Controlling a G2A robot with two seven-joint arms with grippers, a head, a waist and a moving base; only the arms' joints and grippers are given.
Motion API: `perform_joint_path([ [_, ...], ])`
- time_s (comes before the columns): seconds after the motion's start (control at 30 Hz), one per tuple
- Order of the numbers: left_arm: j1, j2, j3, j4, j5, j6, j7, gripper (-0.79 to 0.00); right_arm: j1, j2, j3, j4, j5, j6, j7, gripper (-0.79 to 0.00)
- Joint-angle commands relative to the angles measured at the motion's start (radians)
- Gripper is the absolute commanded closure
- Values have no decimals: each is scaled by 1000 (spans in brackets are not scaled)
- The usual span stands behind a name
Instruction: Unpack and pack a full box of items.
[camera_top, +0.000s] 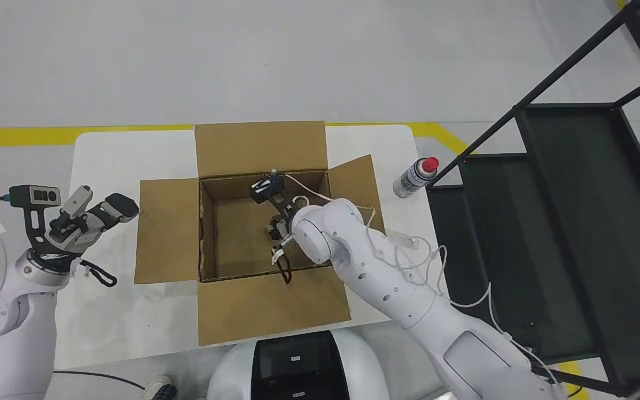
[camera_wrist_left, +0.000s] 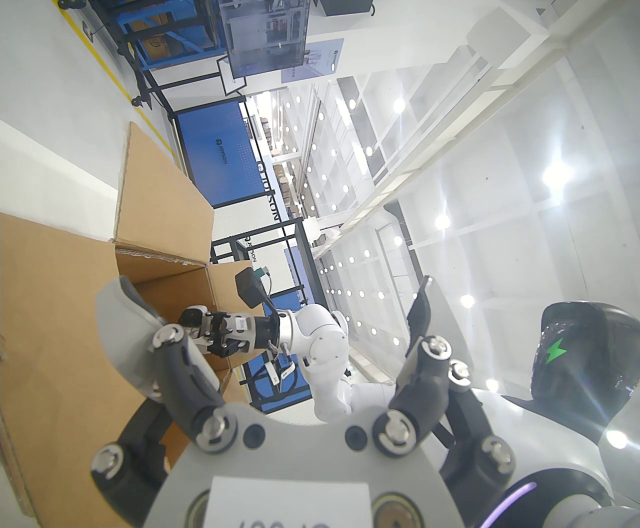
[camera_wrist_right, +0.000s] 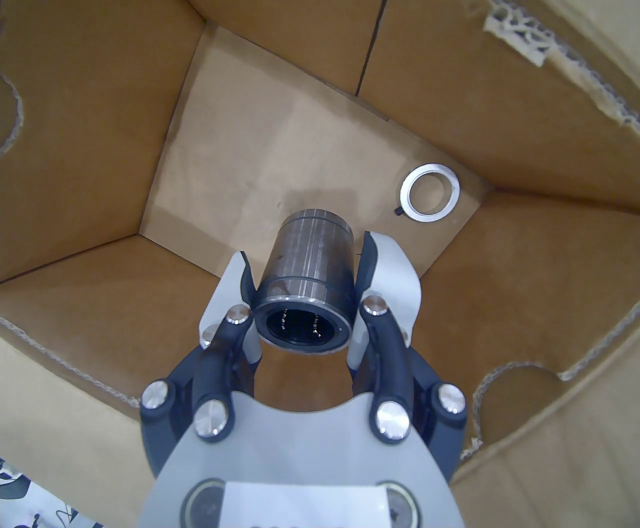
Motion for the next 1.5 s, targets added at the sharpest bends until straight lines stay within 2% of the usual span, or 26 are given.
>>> perform_joint_path([
  [0.0,0,0,0,0,0,0,0,-785,28,-7,-17,45,-5,2,40,0],
  [0.4,0,0,0,0,0,0,0,-785,209,-86,-133,323,81,-16,101,0],
  [0.8,0,0,0,0,0,0,0,-785,320,-166,-196,563,194,-51,64,0],
  [0.83,0,0,0,0,0,0,0,-785,327,-171,-197,578,200,-53,57,-77],
  [0.87,0,0,0,0,0,0,0,-785,332,-176,-198,595,206,-52,51,-536],
  [0.9,0,0,0,0,0,0,0,-785,336,-181,-201,610,210,-54,49,-785],
  [1.17,0,0,0,0,0,0,0,-785,348,-204,-201,662,243,-73,2,-785],
  [1.47,0,0,0,0,0,0,0,-785,282,-174,-159,567,195,-57,4,-785],
])
